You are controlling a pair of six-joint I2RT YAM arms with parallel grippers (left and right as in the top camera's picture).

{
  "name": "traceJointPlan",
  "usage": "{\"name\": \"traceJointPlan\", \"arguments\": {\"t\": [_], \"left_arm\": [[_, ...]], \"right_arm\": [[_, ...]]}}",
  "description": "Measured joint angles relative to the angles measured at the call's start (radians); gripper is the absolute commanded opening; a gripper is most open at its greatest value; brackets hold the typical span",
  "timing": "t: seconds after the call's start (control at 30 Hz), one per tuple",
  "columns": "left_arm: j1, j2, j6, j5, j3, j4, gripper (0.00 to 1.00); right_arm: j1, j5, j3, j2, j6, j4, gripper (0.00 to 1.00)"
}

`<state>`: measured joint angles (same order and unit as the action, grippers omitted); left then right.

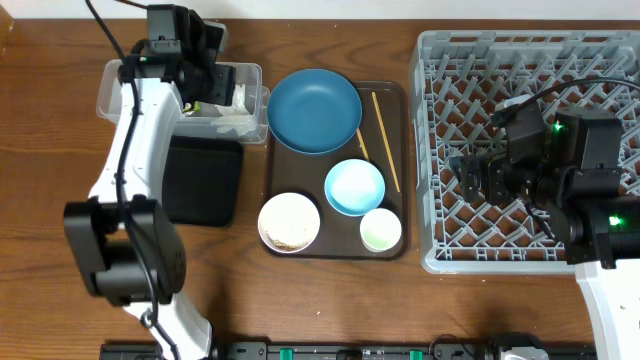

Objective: Sort waste into correct bins and load items into the dishwasher rack
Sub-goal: 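Carry the paper waste with left gripper and drop into clear bin, then move left gripper to the white cup and grasp it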

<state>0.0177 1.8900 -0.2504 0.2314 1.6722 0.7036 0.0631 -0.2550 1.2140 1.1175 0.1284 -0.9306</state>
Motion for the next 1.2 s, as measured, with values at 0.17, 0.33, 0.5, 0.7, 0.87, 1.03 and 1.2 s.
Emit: {"name": "traceJointPlan", "arguments": {"t": [0.17,0.33,0.5,0.7,0.87,1.03,1.2], "left_arm": [[-0.069,-0.17,0.173,0.043,0.005,0.141,0.62],[-0.177,-0.241,0.341,0.066,0.027,0.323,0.62],[-0.307,-0.212,0.457,0.126,-0.016,0.396,0.62],[-0.503,-0.207,0.558,0.148,-0.132,0.372,0.62],[-0.634,-0.207,0.649,0.112,-0.271,0.269,0.61],[-0.731,-0.206,0.723,0.047,-0.348,0.196,0.61],[-0.801,-0.181,0.773,-0.034,-0.374,0.162,0.61]], "right_arm": [[0.0,0.0,0.0,0.0,0.0,0.0,0.99],[0.0,0.0,0.0,0.0,0.0,0.0,0.99],[0.0,0.0,0.0,0.0,-0.007,0.0,0.99],[0.0,0.0,0.0,0.0,-0.012,0.0,0.99],[0.0,0.0,0.0,0.0,-0.019,0.0,0.99],[0.0,0.0,0.0,0.0,-0.019,0.0,0.99],[0.0,0.0,0.0,0.005,-0.02,-0.002,0.99]]}}
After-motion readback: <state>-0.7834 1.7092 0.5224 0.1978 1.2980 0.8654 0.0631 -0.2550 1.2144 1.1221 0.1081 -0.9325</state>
